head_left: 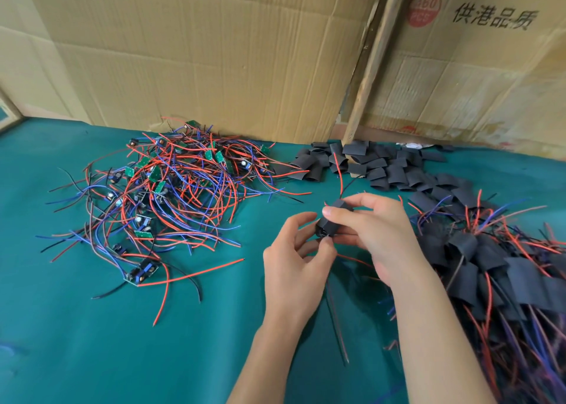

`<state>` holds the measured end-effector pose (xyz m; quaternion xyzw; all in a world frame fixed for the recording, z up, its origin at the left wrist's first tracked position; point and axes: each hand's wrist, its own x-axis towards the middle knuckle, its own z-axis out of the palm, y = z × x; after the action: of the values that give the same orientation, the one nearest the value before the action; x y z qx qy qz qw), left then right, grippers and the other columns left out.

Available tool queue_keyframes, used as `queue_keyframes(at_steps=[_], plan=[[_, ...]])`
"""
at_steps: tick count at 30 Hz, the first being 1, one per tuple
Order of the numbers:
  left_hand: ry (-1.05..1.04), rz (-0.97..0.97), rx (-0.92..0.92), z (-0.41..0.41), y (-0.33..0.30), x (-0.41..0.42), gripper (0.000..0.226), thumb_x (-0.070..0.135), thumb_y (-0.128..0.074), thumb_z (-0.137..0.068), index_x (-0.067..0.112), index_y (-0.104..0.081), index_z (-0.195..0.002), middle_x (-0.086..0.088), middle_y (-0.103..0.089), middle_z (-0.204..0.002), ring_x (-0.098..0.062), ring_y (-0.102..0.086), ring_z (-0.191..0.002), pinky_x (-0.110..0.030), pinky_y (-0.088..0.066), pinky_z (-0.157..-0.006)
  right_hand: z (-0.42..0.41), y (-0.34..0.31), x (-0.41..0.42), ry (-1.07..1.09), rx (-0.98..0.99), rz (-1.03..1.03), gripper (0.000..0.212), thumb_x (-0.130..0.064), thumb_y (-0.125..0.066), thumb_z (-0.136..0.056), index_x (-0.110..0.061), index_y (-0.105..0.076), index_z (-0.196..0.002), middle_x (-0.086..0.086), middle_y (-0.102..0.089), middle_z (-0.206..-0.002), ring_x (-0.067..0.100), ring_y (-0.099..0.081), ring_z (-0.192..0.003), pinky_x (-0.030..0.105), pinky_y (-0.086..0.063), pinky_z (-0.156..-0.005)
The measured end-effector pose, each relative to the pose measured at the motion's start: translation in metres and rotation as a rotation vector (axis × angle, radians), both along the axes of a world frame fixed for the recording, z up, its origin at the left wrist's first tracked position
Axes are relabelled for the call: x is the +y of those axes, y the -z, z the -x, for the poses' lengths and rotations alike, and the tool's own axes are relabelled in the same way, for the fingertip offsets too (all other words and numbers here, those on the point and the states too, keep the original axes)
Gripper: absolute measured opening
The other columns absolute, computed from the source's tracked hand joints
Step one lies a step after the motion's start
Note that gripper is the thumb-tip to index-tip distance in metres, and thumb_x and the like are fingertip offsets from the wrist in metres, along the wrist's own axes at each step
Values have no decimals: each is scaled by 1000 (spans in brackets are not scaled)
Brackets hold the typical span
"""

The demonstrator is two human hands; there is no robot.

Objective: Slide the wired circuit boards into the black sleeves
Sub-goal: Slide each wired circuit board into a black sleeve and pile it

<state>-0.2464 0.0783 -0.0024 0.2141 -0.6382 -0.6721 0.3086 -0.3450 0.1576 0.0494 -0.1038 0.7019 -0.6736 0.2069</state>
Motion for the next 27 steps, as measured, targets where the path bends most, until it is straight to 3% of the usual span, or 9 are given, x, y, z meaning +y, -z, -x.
queue_keyframes(at_steps=[4,9,12,17,21,24,27], plan=[[45,-21,55,0,-2,-1,26,-2,-66,-90,20,-70,-102,2,-78,-97,-17,-76,-81,-29,-61,-70,4,-2,9,-6,-43,42,24,-7,-82,-80,-5,-69,-100,19,-78,-88,23,-74,-68,26,-57,-56],[56,-47,58,0,-1,-4,22,-2,-74,-86,18,-72,-95,-1,-77,-86,-22,-76,-73,-29,-60,-67,5,-5,15,-62,-44,28,29,-13,-82,-81,-3,-69,-105,18,-78,-91,23,-75,-73,26,-56,-58],[51,-38,53,1,1,-6,23,-2,-81,-79,18,-72,-89,-1,-75,-78,-16,-71,-67,-28,-58,-68,4,-7,15,-97,23,-47,32,-19,-85,-79,-4,-70,-103,14,-79,-85,23,-76,-74,29,-55,-60],[-18,-2,69,2,2,-6,28,-1,-85,-74,17,-69,-87,2,-73,-75,-9,-67,-65,-17,-52,-66,3,-5,10,-95,182,-215,35,-28,-89,-75,-9,-68,-96,6,-78,-75,15,-71,-63,24,-49,-51],[-93,60,25,2,4,-5,33,1,-79,-70,27,-64,-84,12,-63,-70,-9,-61,-59,-20,-48,-58,0,-1,2,-130,206,-301,37,-35,-91,-70,-13,-69,-89,11,-76,-76,17,-64,-60,27,-47,-51],[-129,149,-17,2,3,-4,30,9,-76,-68,29,-60,-83,14,-60,-69,-8,-57,-58,-21,-46,-58,-1,-1,2,-156,183,-305,29,-32,-88,-74,-11,-70,-85,16,-73,-75,17,-59,-57,27,-45,-49],[-66,134,-21,2,1,-2,29,15,-80,-69,27,-58,-84,13,-59,-69,-9,-55,-59,-24,-48,-58,-4,-6,6,-213,126,-253,17,-20,-85,-80,-10,-72,-84,9,-70,-67,17,-58,-56,22,-43,-47]])
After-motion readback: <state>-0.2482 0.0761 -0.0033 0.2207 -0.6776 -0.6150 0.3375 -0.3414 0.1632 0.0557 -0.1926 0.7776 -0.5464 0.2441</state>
